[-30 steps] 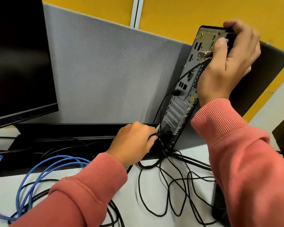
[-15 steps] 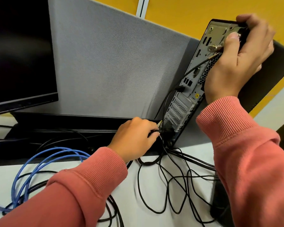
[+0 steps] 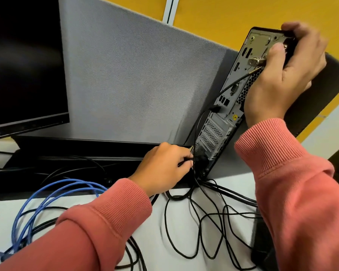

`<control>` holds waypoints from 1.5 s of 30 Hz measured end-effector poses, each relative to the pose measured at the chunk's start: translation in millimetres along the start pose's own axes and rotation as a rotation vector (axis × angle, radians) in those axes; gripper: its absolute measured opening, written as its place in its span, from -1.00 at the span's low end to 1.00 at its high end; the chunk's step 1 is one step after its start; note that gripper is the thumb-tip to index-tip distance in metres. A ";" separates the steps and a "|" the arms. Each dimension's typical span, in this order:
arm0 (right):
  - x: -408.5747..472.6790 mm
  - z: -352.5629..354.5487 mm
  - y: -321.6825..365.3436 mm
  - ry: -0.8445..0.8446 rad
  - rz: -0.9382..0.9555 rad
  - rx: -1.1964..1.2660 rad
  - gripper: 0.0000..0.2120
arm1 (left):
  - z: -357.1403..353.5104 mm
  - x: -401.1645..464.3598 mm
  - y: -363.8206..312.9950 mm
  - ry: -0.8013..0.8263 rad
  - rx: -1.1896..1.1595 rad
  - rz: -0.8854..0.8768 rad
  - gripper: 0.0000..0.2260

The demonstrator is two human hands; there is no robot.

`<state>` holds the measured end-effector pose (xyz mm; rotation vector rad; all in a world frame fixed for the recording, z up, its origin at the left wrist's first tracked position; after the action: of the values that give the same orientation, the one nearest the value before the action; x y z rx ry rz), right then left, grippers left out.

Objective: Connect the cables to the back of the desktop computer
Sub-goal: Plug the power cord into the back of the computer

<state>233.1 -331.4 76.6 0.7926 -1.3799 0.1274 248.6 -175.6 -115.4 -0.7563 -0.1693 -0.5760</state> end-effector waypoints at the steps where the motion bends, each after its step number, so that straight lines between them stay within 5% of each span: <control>1: 0.2 0.1 0.1 0.000 0.001 0.000 -0.67 | -0.6 0.3 1.5 0.001 -0.022 0.008 -0.89; 14: 0.5 0.0 0.9 0.016 -0.018 0.014 -0.68 | -4.8 4.4 10.4 -0.013 -0.187 0.066 -0.81; 45: 10.6 -0.6 1.6 -0.004 -0.064 -0.034 -0.76 | -6.0 8.2 1.6 -0.037 -0.176 0.075 -0.75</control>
<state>235.2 -333.7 86.9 0.8079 -1.3554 0.0530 256.0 -182.4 -117.9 -0.9407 -0.1247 -0.5099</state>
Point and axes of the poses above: each hand's wrist, its own x-axis towards the middle knuckle, its own z-axis out of the back of the hand, y = z × x, the point moved 5 cm from there along x, towards the middle knuckle, and after that the axes turned 5 degrees about y, right-handed, at the moved point
